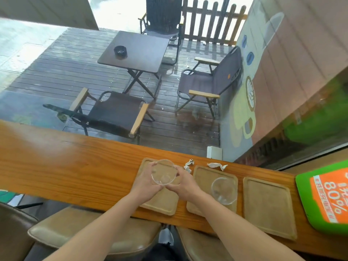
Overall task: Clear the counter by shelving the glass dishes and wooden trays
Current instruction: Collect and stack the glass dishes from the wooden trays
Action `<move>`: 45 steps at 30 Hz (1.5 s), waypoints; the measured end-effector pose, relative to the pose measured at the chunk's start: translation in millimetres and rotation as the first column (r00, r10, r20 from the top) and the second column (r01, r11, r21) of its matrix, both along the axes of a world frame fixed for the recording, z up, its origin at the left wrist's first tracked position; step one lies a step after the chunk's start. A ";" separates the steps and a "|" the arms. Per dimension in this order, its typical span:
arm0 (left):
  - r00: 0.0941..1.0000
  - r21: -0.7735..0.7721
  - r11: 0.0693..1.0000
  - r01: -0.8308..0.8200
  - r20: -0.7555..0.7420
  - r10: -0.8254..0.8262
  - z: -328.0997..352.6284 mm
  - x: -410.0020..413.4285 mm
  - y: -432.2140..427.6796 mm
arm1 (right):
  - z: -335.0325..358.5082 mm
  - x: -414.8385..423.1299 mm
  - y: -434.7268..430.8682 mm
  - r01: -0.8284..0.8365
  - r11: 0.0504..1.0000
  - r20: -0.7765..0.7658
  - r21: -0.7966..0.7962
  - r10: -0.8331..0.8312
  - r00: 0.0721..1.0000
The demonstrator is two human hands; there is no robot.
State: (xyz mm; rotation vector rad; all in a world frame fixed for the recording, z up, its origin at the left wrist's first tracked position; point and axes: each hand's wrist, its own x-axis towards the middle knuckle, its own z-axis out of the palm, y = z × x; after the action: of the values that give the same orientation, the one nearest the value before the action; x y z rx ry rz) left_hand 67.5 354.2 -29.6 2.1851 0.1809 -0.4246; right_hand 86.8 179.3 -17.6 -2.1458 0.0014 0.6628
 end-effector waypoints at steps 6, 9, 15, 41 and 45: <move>0.997 -0.062 0.996 0.059 0.062 -0.056 26.1 24.7 -44.1 | 30.2 6.4 -46.7 0.070 0.996 0.057 0.052 -0.073 0.996; 0.991 -0.096 0.990 0.106 0.091 -0.097 39.7 34.3 -69.6 | 44.6 4.1 -74.4 0.122 0.989 0.086 0.078 -0.129 0.988; 0.957 -0.158 0.965 0.208 0.237 -0.168 67.1 50.9 -117.6 | 72.5 -1.4 -124.9 0.231 0.963 0.165 0.139 -0.253 0.953; 0.945 -0.178 0.929 0.325 0.087 -0.314 36.0 15.0 -169.5 | 37.7 -45.6 -198.4 0.229 0.973 0.078 0.001 -0.229 0.970; 0.949 -0.089 0.945 0.314 0.047 -0.311 24.3 6.5 -172.2 | 20.5 -48.8 -199.0 0.217 0.975 0.068 -0.045 -0.214 0.975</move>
State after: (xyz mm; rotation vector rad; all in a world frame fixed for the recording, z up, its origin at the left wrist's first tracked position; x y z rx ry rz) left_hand 74.0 182.0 -5.3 2.1282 -0.2046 -0.5620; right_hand 37.9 -19.7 3.0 -2.1762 0.2171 0.4733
